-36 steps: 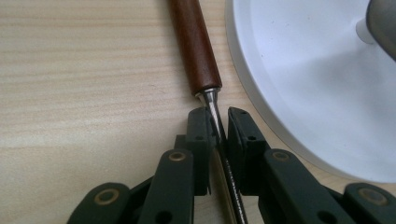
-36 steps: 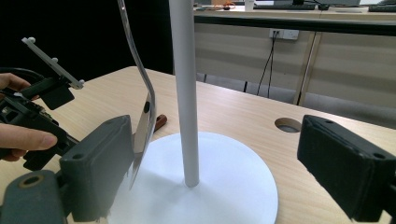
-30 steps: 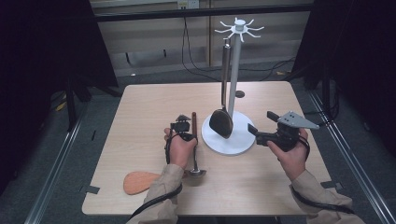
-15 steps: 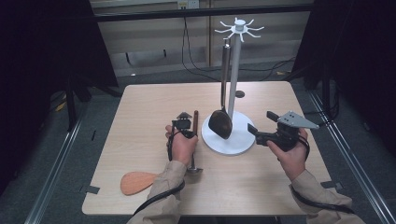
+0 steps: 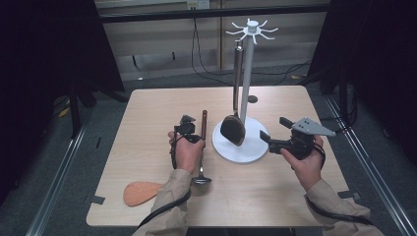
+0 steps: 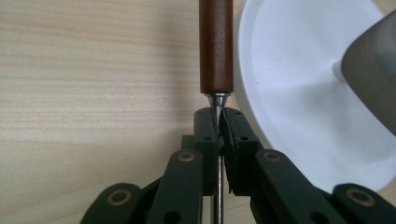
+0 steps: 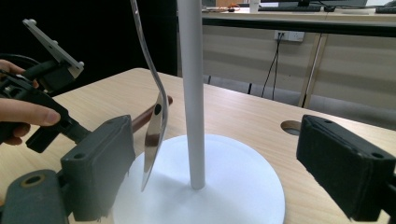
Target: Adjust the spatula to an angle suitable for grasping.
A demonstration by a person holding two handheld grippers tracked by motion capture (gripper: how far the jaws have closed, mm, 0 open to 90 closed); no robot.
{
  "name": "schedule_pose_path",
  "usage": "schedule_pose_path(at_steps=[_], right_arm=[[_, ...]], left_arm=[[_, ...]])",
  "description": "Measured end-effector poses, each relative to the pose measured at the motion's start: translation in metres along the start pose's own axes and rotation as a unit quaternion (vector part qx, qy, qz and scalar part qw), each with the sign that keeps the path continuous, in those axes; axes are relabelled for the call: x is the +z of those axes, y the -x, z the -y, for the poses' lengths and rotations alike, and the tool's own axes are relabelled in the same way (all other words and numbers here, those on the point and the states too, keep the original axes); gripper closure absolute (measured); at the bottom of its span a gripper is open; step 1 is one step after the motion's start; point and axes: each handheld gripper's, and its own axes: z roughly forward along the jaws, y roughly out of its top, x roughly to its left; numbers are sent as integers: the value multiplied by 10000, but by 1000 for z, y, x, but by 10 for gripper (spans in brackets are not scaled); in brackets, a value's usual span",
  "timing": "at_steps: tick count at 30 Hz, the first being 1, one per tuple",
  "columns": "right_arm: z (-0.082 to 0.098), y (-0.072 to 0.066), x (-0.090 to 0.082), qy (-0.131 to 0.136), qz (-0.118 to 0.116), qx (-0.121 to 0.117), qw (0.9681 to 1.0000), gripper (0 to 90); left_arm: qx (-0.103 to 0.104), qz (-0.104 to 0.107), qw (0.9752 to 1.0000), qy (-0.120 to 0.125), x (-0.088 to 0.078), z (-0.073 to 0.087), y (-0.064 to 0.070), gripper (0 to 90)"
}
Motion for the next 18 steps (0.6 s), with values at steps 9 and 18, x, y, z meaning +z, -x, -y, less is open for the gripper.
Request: schedule_pose_path(at_steps=[9, 18], right_arm=[[1, -5, 2, 55, -131, -9, 9999, 118], [3, -20, 8, 3, -502, -204, 9985, 127]], left_arm=[[296, 314, 9977, 530, -28, 8, -1, 853], [811, 569, 9899, 1018, -49, 21, 5, 854]])
